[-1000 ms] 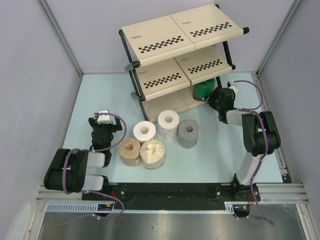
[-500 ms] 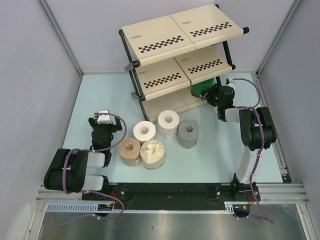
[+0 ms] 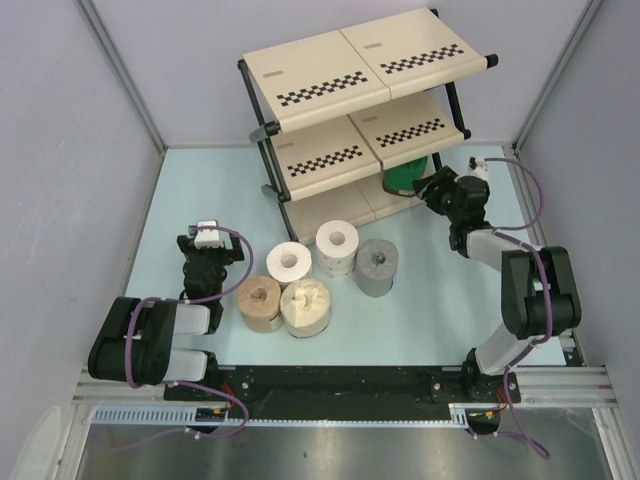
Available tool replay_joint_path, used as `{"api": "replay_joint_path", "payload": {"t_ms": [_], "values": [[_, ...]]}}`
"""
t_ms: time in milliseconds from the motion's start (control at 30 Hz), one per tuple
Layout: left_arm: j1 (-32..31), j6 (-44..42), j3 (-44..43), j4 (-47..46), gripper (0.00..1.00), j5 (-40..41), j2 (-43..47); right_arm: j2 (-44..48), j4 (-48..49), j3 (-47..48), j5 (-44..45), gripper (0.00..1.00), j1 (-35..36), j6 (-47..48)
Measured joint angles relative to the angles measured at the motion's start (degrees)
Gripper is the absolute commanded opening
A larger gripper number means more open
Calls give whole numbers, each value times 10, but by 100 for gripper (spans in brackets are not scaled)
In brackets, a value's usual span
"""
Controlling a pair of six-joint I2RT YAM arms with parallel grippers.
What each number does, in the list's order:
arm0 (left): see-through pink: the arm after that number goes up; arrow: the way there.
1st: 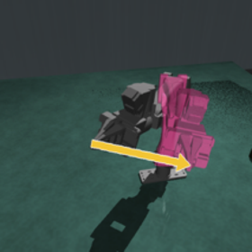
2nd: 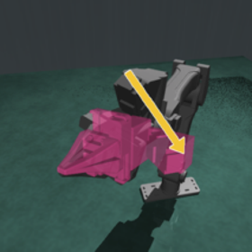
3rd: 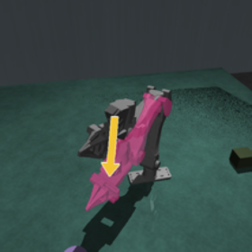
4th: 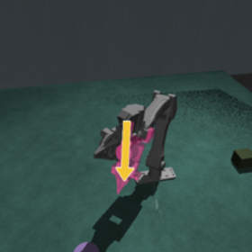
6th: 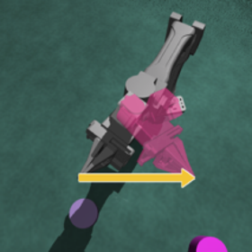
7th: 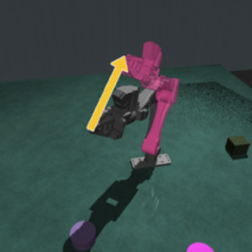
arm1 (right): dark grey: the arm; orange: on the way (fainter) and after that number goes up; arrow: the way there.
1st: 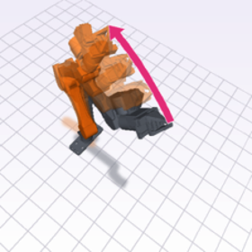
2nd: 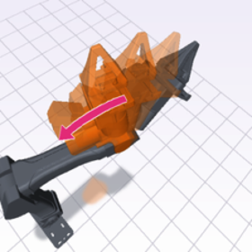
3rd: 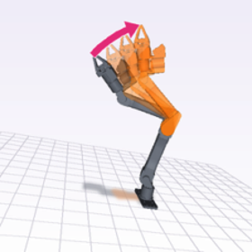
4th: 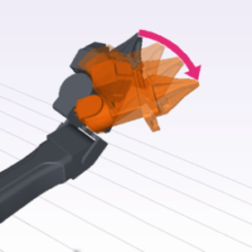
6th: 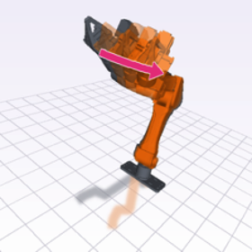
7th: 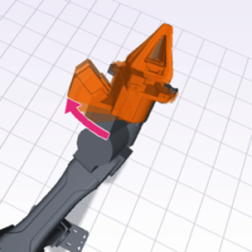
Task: Place and organize the paper towels onto the shelf
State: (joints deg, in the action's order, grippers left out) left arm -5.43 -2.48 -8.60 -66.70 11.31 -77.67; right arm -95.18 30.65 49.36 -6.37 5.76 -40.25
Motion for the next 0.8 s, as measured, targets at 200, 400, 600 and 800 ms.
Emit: {"api": "replay_joint_path", "payload": {"t_ms": [200, 400, 600, 800], "values": [[0, 0, 0, 0, 100, 0, 0, 71, 13, -51, -29, 68, -50, -28], [0, 0, 0, 0, 100, 0, 0, 100, 57, -83, -70, 73, -80, -93], [0, 0, 0, 0, 100, 0, 0, 102, 149, -85, -102, 73, -87, -176], [0, 0, 0, 0, 100, 0, 0, 99, 215, -85, -106, 73, -87, -236]]}}
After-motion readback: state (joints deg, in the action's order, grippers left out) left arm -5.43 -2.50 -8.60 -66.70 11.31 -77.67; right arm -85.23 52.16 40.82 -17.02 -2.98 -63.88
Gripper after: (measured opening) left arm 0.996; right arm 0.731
